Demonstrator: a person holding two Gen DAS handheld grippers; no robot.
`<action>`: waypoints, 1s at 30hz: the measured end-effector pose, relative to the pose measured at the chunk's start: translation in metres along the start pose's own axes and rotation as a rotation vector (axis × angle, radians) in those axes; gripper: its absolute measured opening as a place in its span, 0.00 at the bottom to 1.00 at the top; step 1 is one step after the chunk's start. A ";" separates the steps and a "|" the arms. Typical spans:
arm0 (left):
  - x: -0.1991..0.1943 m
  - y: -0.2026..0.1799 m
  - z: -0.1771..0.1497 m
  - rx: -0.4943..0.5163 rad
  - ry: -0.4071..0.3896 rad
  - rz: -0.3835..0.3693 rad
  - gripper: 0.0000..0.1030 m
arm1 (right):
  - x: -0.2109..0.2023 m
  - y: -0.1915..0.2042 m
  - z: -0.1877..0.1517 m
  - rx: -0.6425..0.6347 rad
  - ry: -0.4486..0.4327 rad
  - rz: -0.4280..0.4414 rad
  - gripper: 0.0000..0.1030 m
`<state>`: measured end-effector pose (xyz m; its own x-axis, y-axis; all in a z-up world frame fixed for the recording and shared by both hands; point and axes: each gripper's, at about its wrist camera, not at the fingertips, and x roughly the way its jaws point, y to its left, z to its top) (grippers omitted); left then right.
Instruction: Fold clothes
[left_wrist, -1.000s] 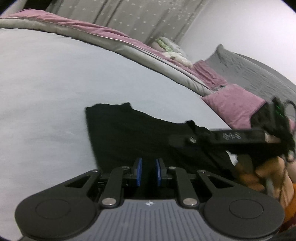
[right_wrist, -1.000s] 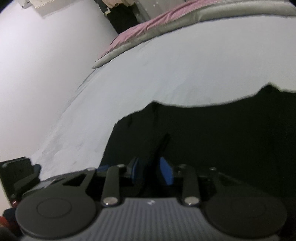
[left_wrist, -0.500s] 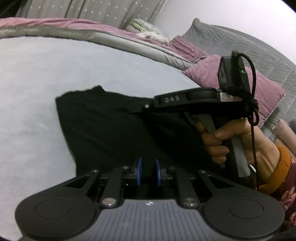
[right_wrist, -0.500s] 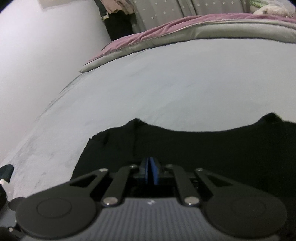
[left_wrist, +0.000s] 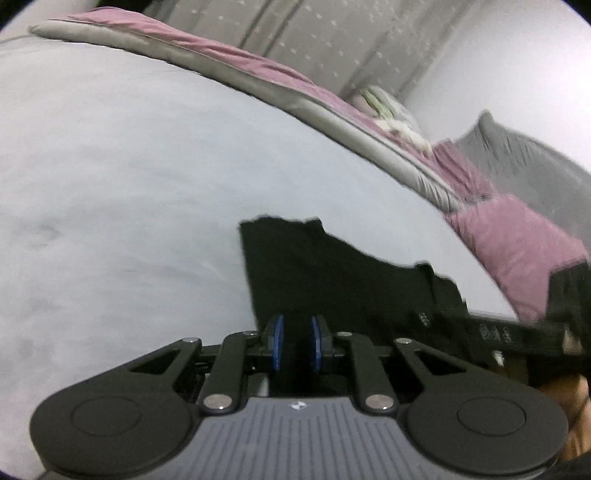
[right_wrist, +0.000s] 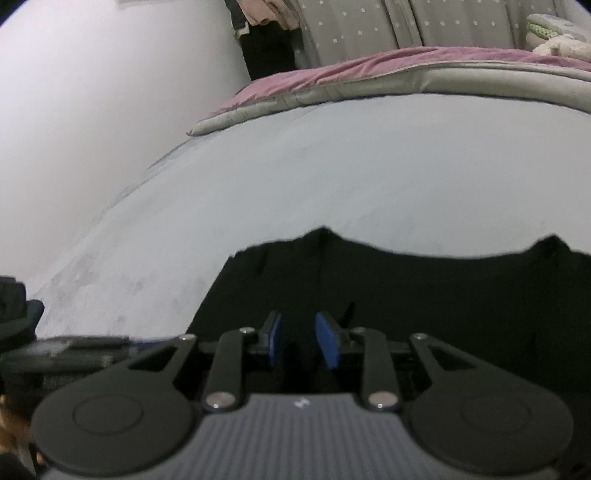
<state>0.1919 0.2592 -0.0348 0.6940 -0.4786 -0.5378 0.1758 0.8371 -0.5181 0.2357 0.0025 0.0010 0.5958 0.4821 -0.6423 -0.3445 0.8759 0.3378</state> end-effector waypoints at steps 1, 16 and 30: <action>-0.001 0.001 0.001 -0.011 -0.012 0.003 0.14 | -0.004 0.000 -0.003 0.011 0.005 -0.005 0.24; -0.006 -0.044 -0.039 0.074 0.097 0.011 0.14 | -0.156 -0.037 -0.056 0.113 -0.026 -0.128 0.37; 0.001 -0.079 -0.053 0.131 0.088 0.061 0.14 | -0.196 -0.075 -0.112 0.177 -0.042 -0.189 0.42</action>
<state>0.1418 0.1790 -0.0298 0.6434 -0.4424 -0.6247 0.2284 0.8898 -0.3950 0.0637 -0.1595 0.0242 0.6684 0.3070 -0.6774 -0.0941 0.9384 0.3325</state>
